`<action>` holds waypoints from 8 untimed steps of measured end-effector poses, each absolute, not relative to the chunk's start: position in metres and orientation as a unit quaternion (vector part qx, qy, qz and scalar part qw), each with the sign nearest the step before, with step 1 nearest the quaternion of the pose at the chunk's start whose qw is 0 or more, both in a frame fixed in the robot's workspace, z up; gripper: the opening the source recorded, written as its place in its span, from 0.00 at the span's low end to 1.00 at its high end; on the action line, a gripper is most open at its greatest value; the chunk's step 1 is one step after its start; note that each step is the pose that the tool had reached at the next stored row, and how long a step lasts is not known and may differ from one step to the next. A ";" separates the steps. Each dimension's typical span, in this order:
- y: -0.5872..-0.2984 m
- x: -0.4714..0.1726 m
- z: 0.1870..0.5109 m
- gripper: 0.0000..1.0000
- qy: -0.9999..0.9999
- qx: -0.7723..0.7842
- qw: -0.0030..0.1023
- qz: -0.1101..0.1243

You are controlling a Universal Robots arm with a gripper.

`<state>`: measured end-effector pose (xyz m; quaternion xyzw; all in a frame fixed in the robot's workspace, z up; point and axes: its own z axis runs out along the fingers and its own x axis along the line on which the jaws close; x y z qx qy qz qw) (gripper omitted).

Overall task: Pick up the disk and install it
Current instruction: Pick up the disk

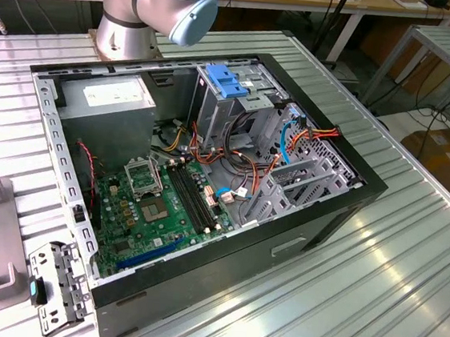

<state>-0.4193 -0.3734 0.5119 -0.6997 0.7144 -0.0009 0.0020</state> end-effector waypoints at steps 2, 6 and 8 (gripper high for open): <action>-0.373 -0.419 0.512 0.37 0.714 -0.700 0.002 -0.001; -0.373 -0.419 0.512 0.37 0.714 -0.700 0.002 -0.001; -0.373 -0.419 0.512 0.37 0.714 -0.700 0.002 -0.001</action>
